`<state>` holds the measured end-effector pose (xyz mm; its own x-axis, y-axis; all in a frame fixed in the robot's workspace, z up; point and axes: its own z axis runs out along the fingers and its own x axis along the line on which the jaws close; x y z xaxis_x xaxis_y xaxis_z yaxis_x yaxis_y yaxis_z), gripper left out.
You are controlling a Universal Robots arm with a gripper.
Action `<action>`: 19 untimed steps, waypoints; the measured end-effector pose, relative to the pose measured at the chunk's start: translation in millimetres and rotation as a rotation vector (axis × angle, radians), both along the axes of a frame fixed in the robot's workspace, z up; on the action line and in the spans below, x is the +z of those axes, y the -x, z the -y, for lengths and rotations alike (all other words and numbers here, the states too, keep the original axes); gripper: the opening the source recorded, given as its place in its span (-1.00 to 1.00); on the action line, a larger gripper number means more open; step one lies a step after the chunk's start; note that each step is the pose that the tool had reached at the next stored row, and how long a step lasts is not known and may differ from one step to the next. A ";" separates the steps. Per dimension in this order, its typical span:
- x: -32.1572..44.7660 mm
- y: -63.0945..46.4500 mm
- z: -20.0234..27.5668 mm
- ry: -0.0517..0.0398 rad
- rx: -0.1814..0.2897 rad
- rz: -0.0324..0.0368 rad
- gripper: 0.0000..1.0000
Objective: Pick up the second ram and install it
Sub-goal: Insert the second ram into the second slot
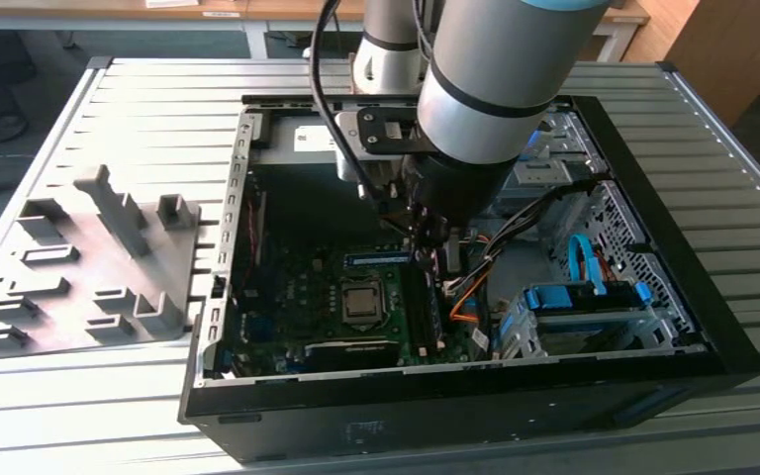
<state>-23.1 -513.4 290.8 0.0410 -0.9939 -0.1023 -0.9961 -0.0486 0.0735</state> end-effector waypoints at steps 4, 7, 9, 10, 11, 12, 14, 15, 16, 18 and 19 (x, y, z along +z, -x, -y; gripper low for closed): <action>-0.1 0.0 0.0 -0.0002 -0.007 0.0000 -0.73; 0.0 0.0 0.0 0.0009 -0.015 0.0000 -0.73; 0.0 0.0 0.0 0.0015 -0.019 0.0000 -0.73; -0.1 0.0 0.0 0.0014 -0.021 0.0000 -0.73; -0.1 0.0 0.0 0.0015 -0.023 0.0000 -0.73; -0.1 0.0 0.0 0.0014 -0.024 0.0000 -0.73; 0.0 0.0 0.0 0.0015 -0.028 0.0000 -0.73; 0.0 0.0 0.0 0.0015 -0.030 0.0000 -0.73; 0.0 0.0 0.0 0.0016 -0.032 0.0000 -0.73; 0.0 0.0 0.0 0.0017 -0.037 0.0000 -0.73; 0.0 0.0 0.0 0.0017 -0.040 0.0000 -0.73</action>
